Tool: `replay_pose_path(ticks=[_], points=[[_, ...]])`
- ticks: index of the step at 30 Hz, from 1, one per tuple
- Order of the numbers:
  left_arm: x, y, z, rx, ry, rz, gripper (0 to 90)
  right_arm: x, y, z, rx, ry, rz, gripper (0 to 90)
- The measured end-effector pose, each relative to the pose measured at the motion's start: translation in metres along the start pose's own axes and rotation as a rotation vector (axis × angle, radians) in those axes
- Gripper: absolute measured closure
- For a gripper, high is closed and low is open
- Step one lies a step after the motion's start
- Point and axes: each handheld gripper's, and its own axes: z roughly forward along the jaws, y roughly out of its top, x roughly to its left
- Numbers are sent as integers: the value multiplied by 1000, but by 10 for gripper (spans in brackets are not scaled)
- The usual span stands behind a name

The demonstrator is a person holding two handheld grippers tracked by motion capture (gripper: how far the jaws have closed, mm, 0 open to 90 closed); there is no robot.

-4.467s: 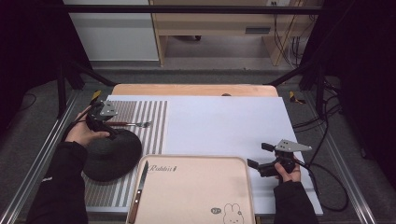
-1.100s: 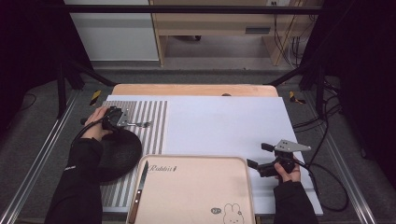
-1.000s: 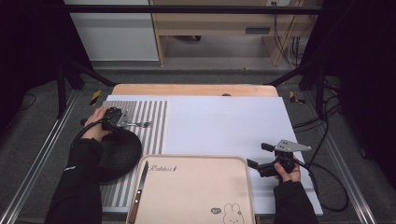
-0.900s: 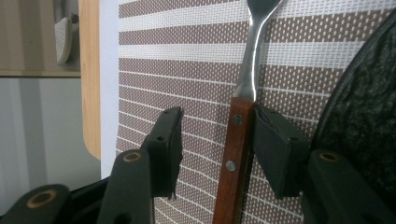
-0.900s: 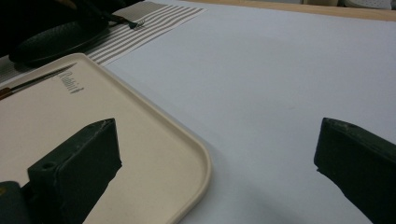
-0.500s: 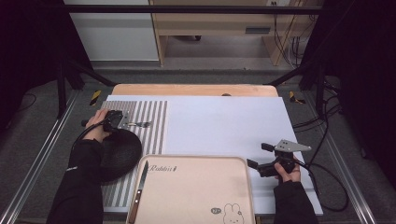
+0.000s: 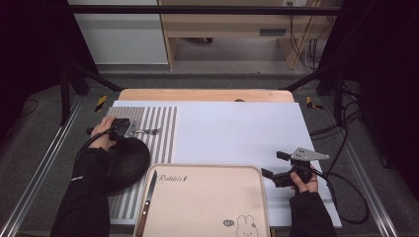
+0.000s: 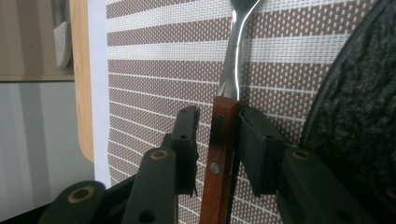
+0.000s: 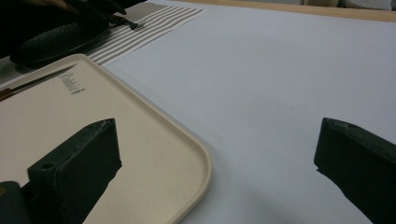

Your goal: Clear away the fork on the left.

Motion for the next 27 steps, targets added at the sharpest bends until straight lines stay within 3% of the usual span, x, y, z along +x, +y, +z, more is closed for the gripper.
replay_pose_path(ticks=[11, 17, 27], points=[[-3, 0, 0, 4, -4, 26, 742, 0, 0, 0, -2, 0, 1, 6], [-3, 2, 0, 17, 3, 63, 759, 0, 0, 0, -3, 0, 0, 5], [-4, 3, 0, 24, 7, 77, 767, 0, 0, 0, -2, 0, 1, 5]])
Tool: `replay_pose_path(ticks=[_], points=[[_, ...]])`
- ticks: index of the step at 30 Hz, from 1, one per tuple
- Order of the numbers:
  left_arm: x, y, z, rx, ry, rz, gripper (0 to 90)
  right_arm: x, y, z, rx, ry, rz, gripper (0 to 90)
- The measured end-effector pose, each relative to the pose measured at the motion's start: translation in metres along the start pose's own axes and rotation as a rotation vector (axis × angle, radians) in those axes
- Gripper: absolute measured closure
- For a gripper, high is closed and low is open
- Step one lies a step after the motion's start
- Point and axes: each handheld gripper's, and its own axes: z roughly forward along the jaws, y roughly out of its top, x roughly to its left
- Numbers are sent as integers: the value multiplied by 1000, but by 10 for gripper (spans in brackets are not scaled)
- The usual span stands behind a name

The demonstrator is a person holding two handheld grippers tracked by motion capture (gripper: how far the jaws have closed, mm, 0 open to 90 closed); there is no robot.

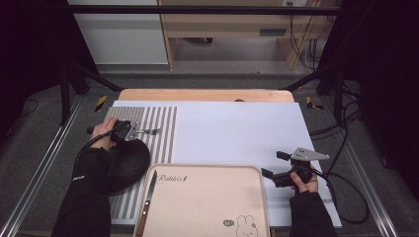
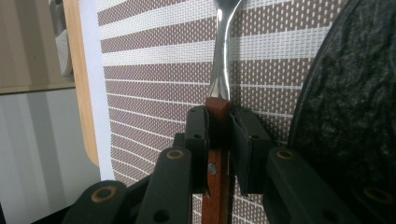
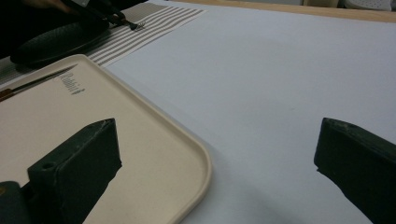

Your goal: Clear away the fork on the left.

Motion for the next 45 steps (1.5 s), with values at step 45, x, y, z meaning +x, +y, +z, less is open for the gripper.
replay_pose_path(ticks=[45], points=[[-10, 17, -79, 7, 121, -134, 768, 0, 0, -1, -5, -1, -1, 6]])
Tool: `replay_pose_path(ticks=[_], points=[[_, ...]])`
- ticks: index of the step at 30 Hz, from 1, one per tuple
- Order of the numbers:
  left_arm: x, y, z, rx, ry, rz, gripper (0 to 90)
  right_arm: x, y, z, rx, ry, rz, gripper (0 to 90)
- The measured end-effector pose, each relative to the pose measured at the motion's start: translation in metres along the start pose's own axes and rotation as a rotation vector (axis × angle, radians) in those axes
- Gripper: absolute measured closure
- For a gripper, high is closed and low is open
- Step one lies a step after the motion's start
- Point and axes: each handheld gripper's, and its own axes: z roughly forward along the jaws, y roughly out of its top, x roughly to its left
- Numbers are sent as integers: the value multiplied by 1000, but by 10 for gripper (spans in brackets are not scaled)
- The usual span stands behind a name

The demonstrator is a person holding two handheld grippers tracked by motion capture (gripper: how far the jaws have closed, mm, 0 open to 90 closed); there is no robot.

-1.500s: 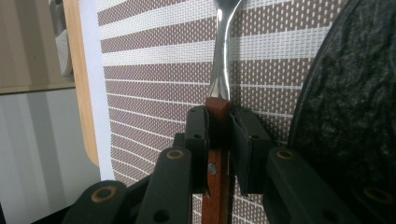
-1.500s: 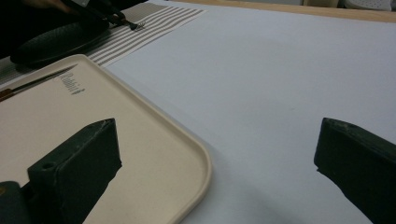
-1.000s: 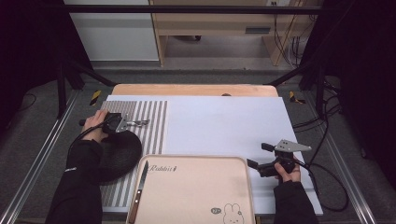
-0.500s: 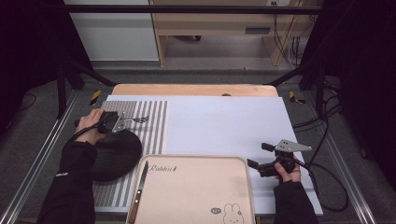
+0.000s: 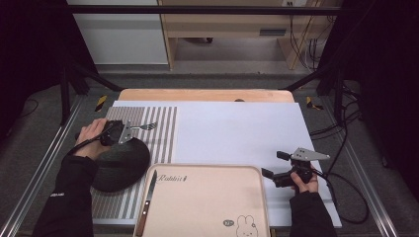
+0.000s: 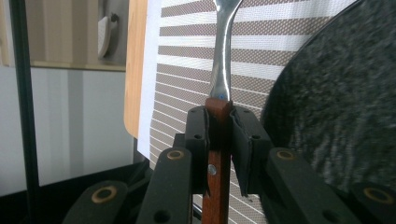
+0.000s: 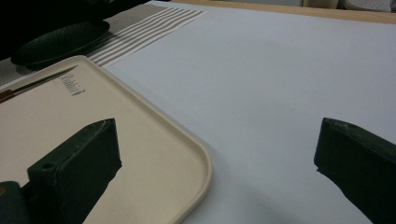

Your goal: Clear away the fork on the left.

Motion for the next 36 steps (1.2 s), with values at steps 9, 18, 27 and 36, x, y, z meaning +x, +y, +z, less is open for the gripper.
replay_pose_path(ticks=[9, 18, 27, 36], points=[[-12, 6, -15, 31, 5, -68, 768, 0, 0, 0, 0, 0, 0, 5], [-26, 18, -33, 14, 7, -132, 768, 0, 0, 0, 2, 1, 1, 5], [-38, 33, -51, -1, 3, -211, 768, 0, 0, 0, 2, 0, 1, 5], [-48, 48, -70, -11, -20, -289, 768, 0, 0, 0, 3, 1, 2, 5]])
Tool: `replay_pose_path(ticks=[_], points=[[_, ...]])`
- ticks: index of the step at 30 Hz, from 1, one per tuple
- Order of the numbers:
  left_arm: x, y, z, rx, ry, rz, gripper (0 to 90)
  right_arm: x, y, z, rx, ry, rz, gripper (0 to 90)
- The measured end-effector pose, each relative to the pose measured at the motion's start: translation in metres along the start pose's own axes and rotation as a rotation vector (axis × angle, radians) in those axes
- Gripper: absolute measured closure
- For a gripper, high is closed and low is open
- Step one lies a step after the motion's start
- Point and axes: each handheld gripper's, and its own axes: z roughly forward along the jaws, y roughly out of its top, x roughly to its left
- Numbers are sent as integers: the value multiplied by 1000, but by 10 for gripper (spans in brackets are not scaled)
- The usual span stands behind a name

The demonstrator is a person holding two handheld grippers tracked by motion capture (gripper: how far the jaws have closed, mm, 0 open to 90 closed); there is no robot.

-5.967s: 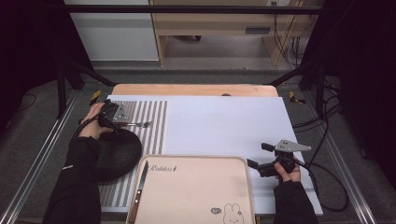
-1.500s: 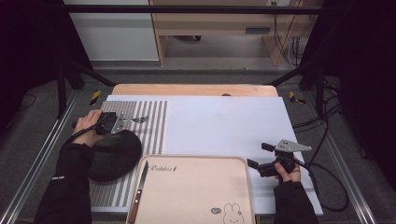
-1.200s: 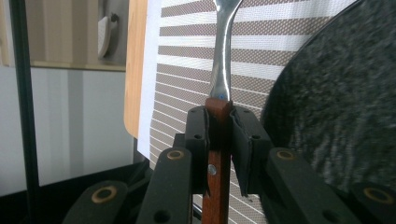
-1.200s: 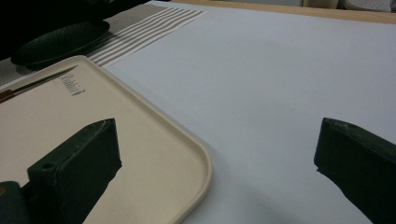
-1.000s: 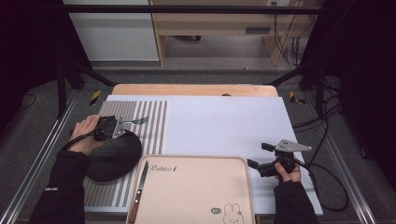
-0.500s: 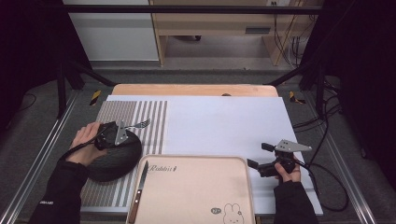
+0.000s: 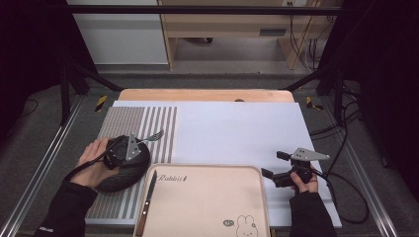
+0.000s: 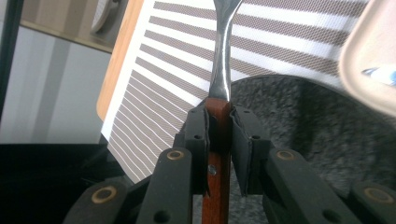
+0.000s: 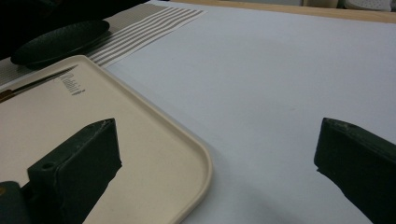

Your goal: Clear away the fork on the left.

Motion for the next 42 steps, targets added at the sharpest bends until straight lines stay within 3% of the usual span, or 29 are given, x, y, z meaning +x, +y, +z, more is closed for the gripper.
replay_pose_path(ticks=[11, 14, 33, 42], points=[[-13, 5, -12, 12, -48, -88, 768, 0, 0, 0, -1, -1, -2, 5], [-16, 7, -15, 0, -56, -94, 768, 0, 0, 0, -1, -1, -1, 5], [-42, 24, -36, -3, -87, -187, 768, 0, 0, 0, -1, 0, -2, 5], [-53, 30, -47, -7, -100, -255, 768, 0, 0, 0, -3, -1, -3, 5]])
